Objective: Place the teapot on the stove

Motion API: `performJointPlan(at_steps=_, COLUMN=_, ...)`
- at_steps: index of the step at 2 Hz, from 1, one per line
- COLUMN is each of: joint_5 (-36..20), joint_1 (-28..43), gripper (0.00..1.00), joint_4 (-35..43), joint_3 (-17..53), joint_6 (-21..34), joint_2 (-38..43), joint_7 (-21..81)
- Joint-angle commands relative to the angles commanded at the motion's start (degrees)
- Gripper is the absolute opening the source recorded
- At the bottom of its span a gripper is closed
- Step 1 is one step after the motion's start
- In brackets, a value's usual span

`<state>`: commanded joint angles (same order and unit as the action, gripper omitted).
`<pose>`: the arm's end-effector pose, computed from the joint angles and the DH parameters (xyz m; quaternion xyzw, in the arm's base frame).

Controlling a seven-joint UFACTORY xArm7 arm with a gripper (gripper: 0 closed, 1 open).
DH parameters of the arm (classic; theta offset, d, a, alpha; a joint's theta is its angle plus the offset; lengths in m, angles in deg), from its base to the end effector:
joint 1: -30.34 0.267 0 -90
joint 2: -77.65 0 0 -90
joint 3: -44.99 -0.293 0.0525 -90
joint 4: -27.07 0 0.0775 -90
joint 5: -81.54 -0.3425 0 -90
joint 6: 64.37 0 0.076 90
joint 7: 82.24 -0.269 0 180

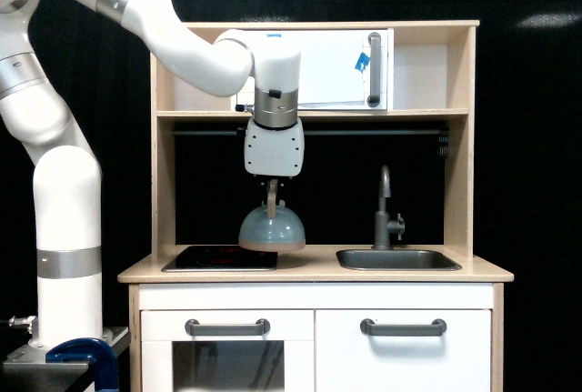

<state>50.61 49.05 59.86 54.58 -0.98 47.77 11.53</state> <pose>0.3000 0.1670 0.2220 -0.6814 -0.6773 -0.1739 0.2162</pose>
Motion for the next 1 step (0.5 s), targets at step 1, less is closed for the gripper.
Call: performJointPlan(at_steps=1, joint_5=2.48, joint_1=-0.03, gripper=0.0, joint_4=-10.71, joint_3=-1.73, joint_6=4.29, joint_2=-17.62, joint_7=-6.63)
